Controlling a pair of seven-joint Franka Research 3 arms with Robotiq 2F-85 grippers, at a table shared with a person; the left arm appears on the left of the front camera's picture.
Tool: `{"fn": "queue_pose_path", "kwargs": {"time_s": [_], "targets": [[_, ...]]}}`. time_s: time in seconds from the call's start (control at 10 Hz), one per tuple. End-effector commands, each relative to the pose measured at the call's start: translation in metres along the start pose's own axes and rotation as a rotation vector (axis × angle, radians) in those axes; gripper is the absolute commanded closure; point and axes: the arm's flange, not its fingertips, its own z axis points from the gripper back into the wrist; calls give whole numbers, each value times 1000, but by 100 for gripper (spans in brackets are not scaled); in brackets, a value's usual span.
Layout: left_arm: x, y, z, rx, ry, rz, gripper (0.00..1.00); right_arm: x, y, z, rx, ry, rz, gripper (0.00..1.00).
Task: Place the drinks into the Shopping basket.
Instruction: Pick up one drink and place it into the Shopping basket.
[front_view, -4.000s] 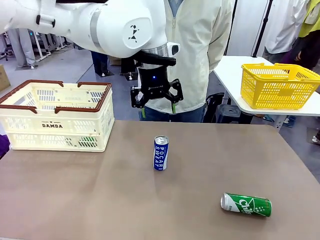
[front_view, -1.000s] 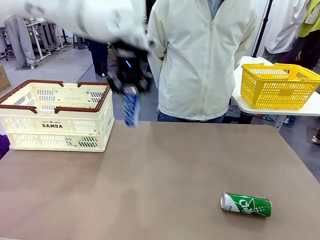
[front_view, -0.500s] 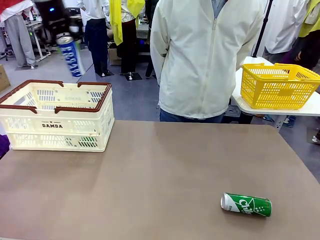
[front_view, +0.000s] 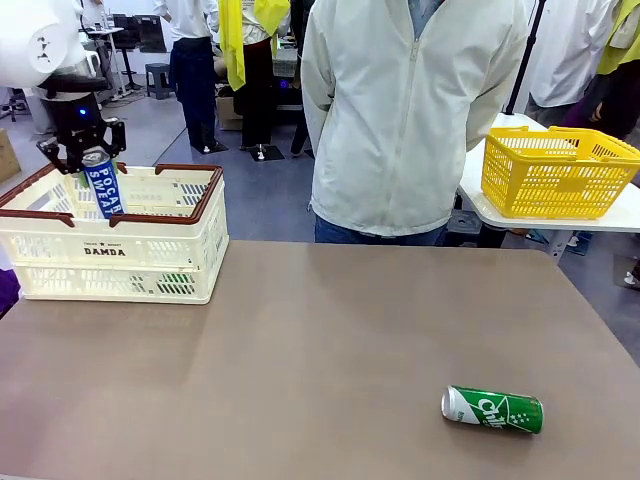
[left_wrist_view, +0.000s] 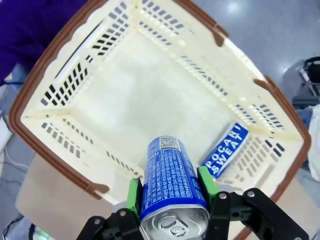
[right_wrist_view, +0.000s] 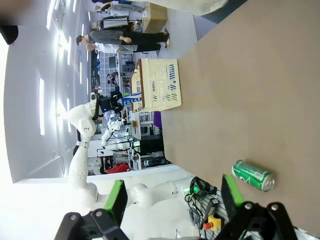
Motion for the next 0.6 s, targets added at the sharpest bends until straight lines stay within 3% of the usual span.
{"fn": "queue_pose_path", "kwargs": {"time_s": [0.0, 0.4, 0.5], "targets": [[-1, -1, 29, -36, -22, -56, 100, 0, 4, 0, 5, -7, -12, 0], [-5, -6, 29, -36, -30, -50, 100, 0, 4, 0, 5, -7, -12, 0], [2, -22, 27, -73, -111, -378, 100, 0, 4, 0, 5, -7, -12, 0]]}}
